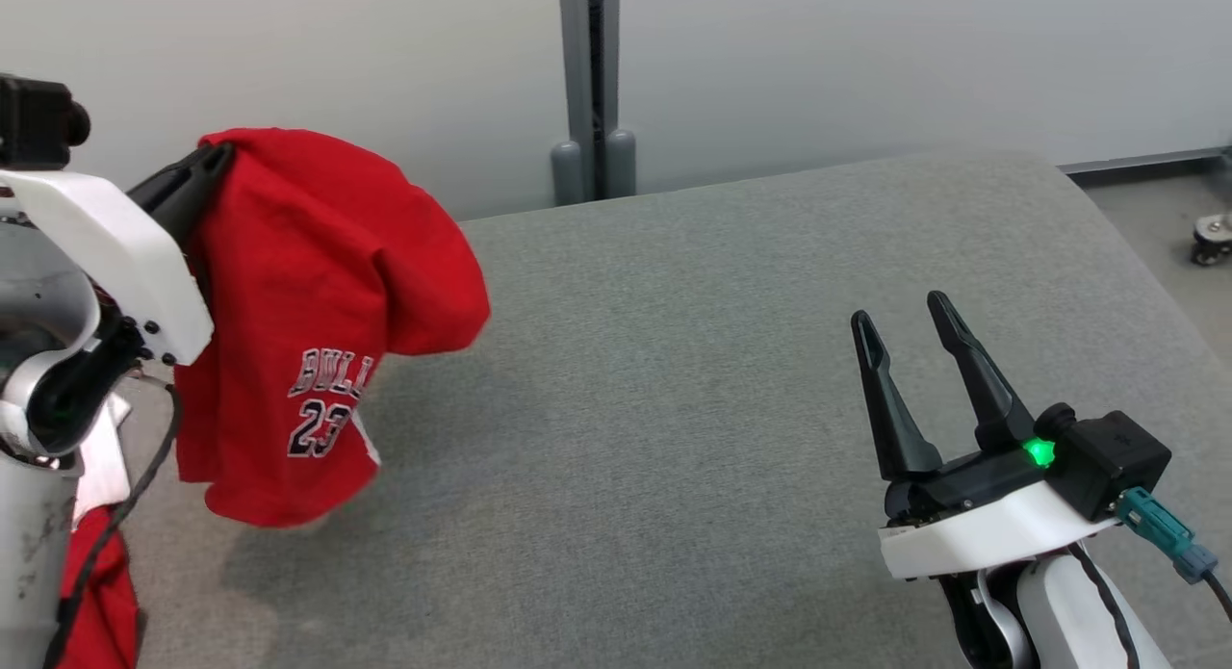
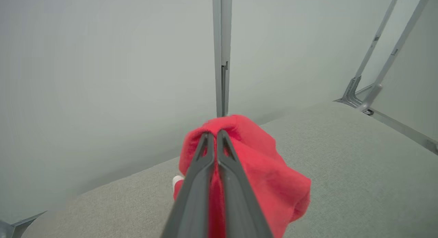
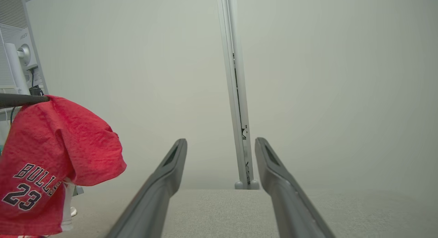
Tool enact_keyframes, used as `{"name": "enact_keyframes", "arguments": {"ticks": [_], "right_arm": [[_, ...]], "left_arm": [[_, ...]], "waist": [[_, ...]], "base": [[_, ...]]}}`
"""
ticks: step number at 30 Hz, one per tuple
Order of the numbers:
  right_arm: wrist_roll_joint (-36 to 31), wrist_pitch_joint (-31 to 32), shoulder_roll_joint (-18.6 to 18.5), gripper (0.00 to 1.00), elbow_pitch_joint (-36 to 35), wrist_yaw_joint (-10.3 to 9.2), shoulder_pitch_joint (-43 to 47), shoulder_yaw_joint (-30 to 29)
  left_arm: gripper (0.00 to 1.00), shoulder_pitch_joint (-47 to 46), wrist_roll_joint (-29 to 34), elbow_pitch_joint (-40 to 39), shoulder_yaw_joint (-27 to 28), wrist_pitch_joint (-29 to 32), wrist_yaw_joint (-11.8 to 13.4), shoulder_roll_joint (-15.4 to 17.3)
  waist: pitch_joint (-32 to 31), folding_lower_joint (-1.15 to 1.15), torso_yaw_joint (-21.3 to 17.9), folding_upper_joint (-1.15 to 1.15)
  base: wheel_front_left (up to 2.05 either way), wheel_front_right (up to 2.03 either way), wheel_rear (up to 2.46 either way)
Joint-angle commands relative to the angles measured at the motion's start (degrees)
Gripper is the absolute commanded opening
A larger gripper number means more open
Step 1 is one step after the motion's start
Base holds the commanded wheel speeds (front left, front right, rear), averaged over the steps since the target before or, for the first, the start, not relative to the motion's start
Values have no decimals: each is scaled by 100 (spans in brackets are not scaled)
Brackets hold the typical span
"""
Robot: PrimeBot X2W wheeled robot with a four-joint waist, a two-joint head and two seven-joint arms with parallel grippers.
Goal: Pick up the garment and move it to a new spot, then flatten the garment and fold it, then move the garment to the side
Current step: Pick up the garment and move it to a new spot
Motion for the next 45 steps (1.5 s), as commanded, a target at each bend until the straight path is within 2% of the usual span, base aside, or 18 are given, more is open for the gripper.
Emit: {"name": "enact_keyframes", "arguments": {"ticks": [1,7,13,17,24,25,26,27,31,38,42,45], "right_arm": [[-13,-2,-13,100,-4,11,41,-31],[0,-1,0,100,-15,11,37,-37],[21,-2,5,100,-48,11,-49,-25],[38,-2,10,100,-83,11,-105,-27],[89,-1,30,100,-123,11,-181,-32],[94,-1,32,100,-127,12,-186,-30],[95,-2,35,100,-128,12,-191,-42],[88,-1,36,100,-127,11,-191,-49],[48,-2,36,100,-89,11,-172,-73],[12,-2,-2,100,-66,11,-142,-115],[-12,-1,-52,100,-71,12,-101,-158],[-13,-1,-82,100,-78,12,-44,-202]], "left_arm": [[0,72,-48,-73,-39,13,-17,-27],[0,272,-148,-405,-483,43,-18,-227],[0,400,-138,-82,-844,-235,-18,-533],[0,367,-88,388,-1056,-618,-14,-690],[0,415,15,1628,-1878,-1835,-12,-852],[16,399,-8,1846,-1951,-1978,-12,-892],[64,364,-39,2022,-2019,-2123,-12,-952],[100,316,-69,2178,-2084,-2224,-12,-1009],[100,116,-223,2531,-2365,-2648,-12,-1124],[100,-138,-393,2540,-2659,-3146,-12,-1075],[100,-180,-427,2345,-2559,-3506,4,-898],[100,-39,-458,2116,-2356,-3758,169,-760]], "waist": [[-18,0,-197,0],[29,0,-623,0],[202,0,-964,0],[388,0,-1120,0],[629,0,-1233,0],[649,0,-1228,0],[666,0,-1214,0],[679,0,-1192,0],[697,0,-1027,0],[617,0,-708,0],[524,0,-506,0],[452,0,-350,0]], "base": [[0,0,0],[0,0,0],[0,0,0],[0,0,0],[0,0,0],[0,0,0],[0,0,0],[0,0,0],[0,0,0],[0,0,0],[0,0,0],[0,0,0]]}}
